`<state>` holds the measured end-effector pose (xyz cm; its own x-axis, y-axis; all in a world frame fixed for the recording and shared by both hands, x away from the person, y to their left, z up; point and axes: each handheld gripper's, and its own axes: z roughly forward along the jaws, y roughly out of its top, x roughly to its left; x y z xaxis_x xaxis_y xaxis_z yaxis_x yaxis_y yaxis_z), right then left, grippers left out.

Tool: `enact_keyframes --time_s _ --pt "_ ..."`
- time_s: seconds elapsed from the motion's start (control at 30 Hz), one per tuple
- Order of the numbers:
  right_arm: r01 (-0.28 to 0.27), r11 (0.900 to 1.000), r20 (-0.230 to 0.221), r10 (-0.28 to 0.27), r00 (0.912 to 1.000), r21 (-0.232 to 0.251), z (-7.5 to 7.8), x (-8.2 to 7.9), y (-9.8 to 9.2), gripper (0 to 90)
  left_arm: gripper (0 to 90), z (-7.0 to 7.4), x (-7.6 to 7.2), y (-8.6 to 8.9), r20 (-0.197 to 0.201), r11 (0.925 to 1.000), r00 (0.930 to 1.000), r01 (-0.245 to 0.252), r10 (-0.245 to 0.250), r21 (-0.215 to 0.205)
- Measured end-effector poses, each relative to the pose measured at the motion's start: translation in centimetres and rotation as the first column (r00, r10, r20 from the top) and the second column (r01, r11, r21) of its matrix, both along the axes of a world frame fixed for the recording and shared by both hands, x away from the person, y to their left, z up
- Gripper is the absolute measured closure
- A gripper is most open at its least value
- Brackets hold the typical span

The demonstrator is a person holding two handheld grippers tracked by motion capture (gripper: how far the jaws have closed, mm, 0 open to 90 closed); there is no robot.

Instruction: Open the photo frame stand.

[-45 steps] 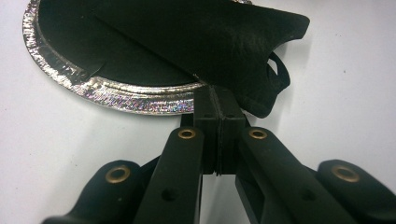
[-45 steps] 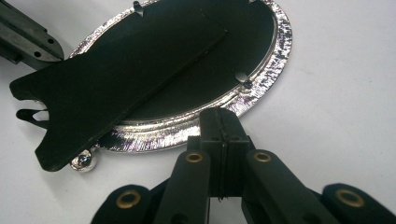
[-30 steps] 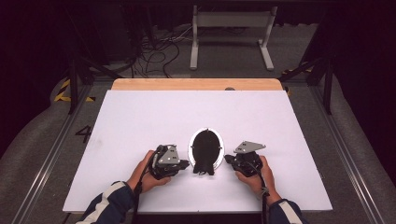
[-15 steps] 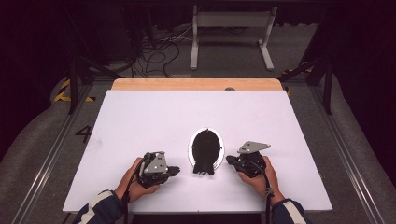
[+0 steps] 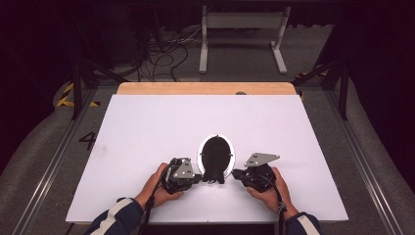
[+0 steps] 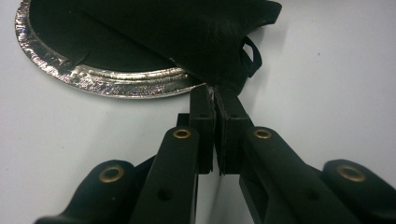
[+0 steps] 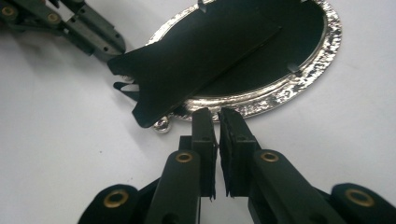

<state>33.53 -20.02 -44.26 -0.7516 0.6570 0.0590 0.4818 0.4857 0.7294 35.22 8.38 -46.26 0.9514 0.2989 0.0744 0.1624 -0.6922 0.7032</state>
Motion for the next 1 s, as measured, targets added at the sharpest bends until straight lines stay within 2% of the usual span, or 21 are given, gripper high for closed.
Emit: enact_keyframes --time_s 0.3,0.67,0.77,0.87,0.97,1.0 --pt "-0.069 0.997 -0.056 0.066 0.9962 -0.038 -0.3 -0.3 0.7 77.9 87.6 -0.1 0.4 -0.4 0.009 0.9999 0.9999 -0.011 0.011 -0.009" --pt "-0.126 0.990 -0.086 0.121 0.9889 -0.056 -0.4 -0.5 1.4 74.3 86.9 -0.1 0.4 -0.7 0.015 0.9999 0.9998 -0.014 0.014 0.000" --pt "-0.137 0.989 -0.093 0.131 0.9870 -0.058 -0.5 -0.6 1.5 74.3 84.1 0.0 0.5 -0.5 0.014 1.0000 0.9999 0.001 -0.001 0.003" --pt "-0.148 0.987 -0.095 0.142 0.9854 -0.063 -0.5 -0.7 1.8 72.8 82.5 0.2 0.5 0.4 0.017 0.9999 0.9999 -0.003 0.002 0.014" --pt "-0.149 0.987 -0.092 0.143 0.9855 -0.067 -0.6 -0.7 2.1 71.5 80.4 0.6 0.5 2.8 0.021 0.9995 0.9993 -0.030 0.030 -0.011" --pt "-0.151 0.986 -0.091 0.145 0.9853 -0.068 -0.6 -0.7 2.2 71.0 79.5 0.6 0.5 2.8 0.021 0.9995 0.9993 -0.030 0.030 -0.011"
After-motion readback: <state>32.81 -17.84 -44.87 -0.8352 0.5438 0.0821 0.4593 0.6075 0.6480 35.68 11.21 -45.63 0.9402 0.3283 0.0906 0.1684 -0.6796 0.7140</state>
